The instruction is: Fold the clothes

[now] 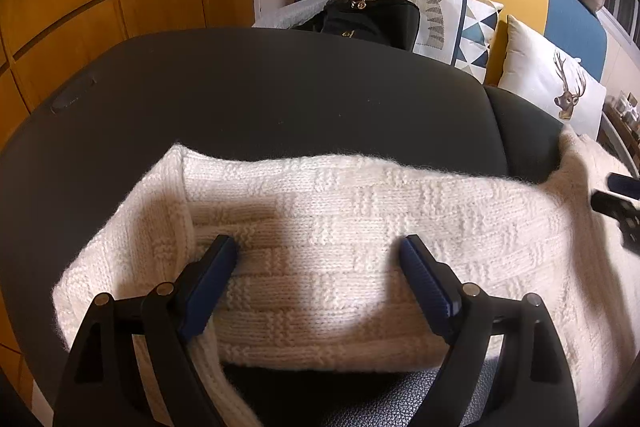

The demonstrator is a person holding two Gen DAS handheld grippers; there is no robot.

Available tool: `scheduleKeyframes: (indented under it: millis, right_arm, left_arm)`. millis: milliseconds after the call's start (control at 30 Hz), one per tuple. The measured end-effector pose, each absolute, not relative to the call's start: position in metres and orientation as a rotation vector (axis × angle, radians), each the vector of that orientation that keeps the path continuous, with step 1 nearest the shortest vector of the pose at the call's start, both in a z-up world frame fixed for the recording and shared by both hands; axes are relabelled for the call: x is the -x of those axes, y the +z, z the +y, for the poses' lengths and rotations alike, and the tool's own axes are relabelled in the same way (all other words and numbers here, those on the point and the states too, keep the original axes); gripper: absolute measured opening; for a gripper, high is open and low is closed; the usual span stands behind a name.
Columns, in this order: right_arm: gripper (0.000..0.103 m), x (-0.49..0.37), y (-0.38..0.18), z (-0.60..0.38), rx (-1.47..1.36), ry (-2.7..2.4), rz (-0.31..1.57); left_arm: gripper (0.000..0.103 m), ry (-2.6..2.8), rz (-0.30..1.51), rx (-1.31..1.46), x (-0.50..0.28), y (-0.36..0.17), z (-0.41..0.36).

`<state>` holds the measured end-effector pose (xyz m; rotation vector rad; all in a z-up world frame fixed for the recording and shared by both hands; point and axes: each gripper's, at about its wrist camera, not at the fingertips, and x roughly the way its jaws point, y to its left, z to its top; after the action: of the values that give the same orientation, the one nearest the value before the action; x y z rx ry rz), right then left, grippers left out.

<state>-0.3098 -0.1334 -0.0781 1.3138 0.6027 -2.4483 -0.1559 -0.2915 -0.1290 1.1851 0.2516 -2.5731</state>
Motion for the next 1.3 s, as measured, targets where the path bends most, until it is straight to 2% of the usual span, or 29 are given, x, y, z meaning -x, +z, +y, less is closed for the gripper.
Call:
scheduleKeyframes:
  millis: [100, 333, 567, 667, 767, 933, 1067, 1167, 1300]
  right_arm:
    - [0.043, 0.306, -0.09, -0.127, -1.306, -2.449, 0.577]
    - [0.044, 0.281, -0.101, -0.095, -1.341, -2.49, 0.384]
    - [0.044, 0.275, -0.097, -0.111, -1.427, -2.385, 0.608]
    - [0.042, 0.291, -0.075, -0.117, -1.431, -2.339, 0.662]
    - [0.043, 0.309, -0.059, -0.124, -1.325, -2.406, 0.632]
    - [0.043, 0.312, -0.091, -0.115, -1.421, -2.449, 0.547]
    - [0.043, 0.27, -0.096, -0.075, -1.394, -2.503, 0.374]
    - [0.043, 0.254, -0.096, -0.067, -1.398, -2.482, 0.372]
    - [0.043, 0.277, -0.079, -0.065, -1.449, -2.412, 0.409]
  left_arm:
    - [0.087, -2.574, 0.252, -1.183, 0.156, -0.129, -0.292]
    - [0.087, -2.571, 0.248, -1.183, 0.155, -0.128, -0.292]
    - [0.087, -2.573, 0.261, -1.186, 0.15, -0.126, -0.293]
    - [0.087, -2.571, 0.257, -1.185, 0.151, -0.126, -0.292]
    - [0.087, -2.568, 0.248, -1.183, 0.151, -0.126, -0.291]
    - [0.087, -2.572, 0.259, -1.183, 0.152, -0.125, -0.292]
    - [0.087, -2.572, 0.255, -1.182, 0.153, -0.125, -0.291]
    - [0.087, -2.573, 0.258, -1.184, 0.153, -0.125, -0.291]
    - [0.087, -2.573, 0.266, -1.187, 0.153, -0.124, -0.291]
